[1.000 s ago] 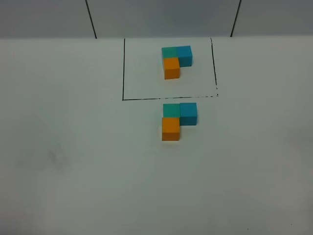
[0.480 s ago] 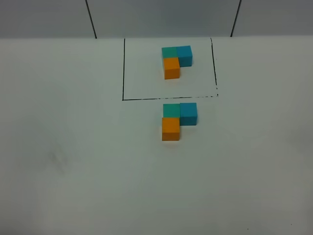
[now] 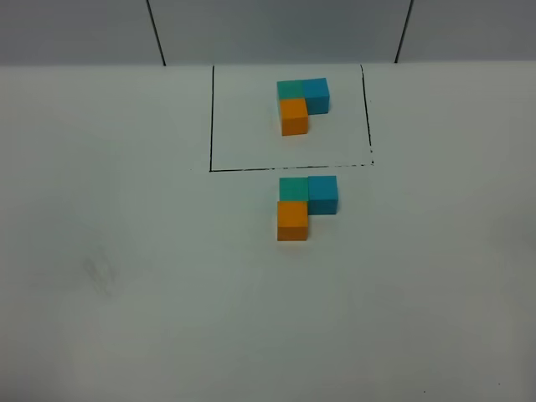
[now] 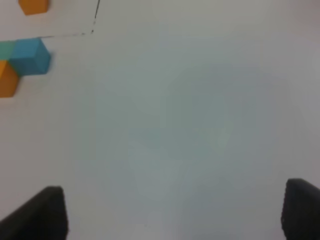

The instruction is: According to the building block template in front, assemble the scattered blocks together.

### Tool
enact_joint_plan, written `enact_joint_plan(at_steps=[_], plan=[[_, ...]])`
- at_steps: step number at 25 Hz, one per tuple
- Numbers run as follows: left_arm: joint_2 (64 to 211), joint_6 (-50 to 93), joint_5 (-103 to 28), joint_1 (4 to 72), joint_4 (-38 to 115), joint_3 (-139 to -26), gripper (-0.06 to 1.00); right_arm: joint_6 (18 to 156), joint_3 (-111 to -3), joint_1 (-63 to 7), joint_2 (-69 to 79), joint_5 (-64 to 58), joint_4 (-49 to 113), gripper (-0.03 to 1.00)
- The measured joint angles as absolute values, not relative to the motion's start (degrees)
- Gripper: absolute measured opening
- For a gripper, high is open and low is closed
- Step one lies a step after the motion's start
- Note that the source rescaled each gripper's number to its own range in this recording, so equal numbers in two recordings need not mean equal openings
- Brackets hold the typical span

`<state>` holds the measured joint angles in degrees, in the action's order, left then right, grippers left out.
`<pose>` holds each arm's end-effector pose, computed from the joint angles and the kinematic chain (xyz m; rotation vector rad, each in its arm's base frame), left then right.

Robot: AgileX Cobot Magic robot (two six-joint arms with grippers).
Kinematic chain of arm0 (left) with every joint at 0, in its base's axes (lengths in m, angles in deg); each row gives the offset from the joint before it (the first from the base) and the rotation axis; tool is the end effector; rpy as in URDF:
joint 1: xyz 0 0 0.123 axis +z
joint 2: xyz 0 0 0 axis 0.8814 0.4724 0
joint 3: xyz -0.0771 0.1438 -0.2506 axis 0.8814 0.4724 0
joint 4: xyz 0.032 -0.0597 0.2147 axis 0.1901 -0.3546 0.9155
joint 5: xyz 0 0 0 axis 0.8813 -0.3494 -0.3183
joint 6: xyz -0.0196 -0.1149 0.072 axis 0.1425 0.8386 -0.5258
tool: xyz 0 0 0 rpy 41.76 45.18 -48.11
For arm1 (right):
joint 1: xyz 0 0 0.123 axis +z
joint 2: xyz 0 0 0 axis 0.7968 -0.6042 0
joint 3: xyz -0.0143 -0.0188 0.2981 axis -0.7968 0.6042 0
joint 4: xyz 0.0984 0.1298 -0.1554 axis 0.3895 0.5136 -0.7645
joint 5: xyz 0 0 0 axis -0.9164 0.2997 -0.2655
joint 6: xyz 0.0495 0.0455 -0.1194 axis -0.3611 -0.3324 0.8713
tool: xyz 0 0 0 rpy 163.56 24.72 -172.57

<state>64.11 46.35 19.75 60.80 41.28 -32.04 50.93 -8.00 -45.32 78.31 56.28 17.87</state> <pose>-0.0047 -0.0229 0.2463 0.1894 2.0179 -0.1402 -0.0135 -0.0162 0.2408 0.1267 2.1212 0.0801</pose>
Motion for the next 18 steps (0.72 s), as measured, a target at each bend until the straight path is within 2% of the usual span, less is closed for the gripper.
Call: enact_joint_plan(at_steps=[18], plan=[[64.11, 46.35, 19.75, 60.80, 41.28, -32.04, 0.77, 43.58, -5.70, -45.32, 78.55, 49.53, 14.71, 0.73]])
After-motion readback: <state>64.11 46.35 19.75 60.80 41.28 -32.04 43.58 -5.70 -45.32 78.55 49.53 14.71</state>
